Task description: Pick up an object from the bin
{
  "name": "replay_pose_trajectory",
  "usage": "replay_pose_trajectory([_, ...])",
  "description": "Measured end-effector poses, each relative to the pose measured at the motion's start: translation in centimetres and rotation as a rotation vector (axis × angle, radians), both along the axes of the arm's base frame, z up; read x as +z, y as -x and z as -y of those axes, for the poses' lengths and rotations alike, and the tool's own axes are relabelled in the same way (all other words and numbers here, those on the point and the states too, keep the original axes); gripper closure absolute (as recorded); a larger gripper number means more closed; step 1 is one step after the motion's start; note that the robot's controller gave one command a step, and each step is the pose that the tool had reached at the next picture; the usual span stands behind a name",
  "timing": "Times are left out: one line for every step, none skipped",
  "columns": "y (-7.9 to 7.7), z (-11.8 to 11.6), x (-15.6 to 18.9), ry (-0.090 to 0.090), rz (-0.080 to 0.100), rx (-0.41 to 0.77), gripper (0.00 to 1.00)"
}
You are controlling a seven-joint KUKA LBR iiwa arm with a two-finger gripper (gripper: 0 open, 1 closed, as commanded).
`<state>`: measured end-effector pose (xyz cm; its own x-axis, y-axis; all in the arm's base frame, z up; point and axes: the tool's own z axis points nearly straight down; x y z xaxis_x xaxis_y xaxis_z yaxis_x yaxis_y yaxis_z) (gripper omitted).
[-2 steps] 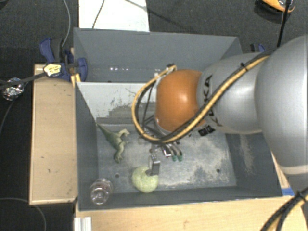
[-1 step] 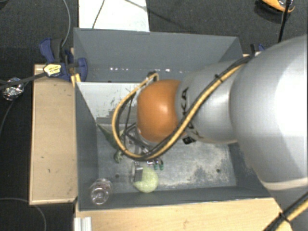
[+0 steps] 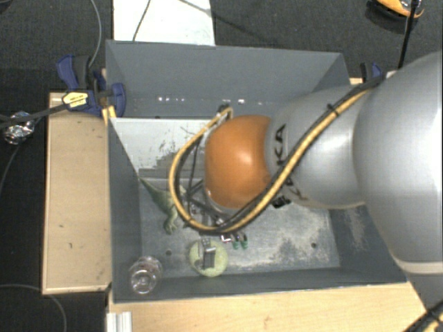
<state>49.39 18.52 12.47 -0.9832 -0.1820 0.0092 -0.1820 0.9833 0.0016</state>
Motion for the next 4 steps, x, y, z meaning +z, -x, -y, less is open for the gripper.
replay_pose_trajectory([-0.5,1.5,5.5,-0.003,0.019,-0.030,0.00])
replay_pose_trajectory([-1.2,4.5,6.1,-0.004,0.018,-0.231,0.00])
replay_pose_trajectory([-0.7,4.6,2.6,-0.001,0.014,-0.072,0.00])
replay_pose_trajectory([0.0,3.6,-1.1,-0.004,0.021,0.166,0.00])
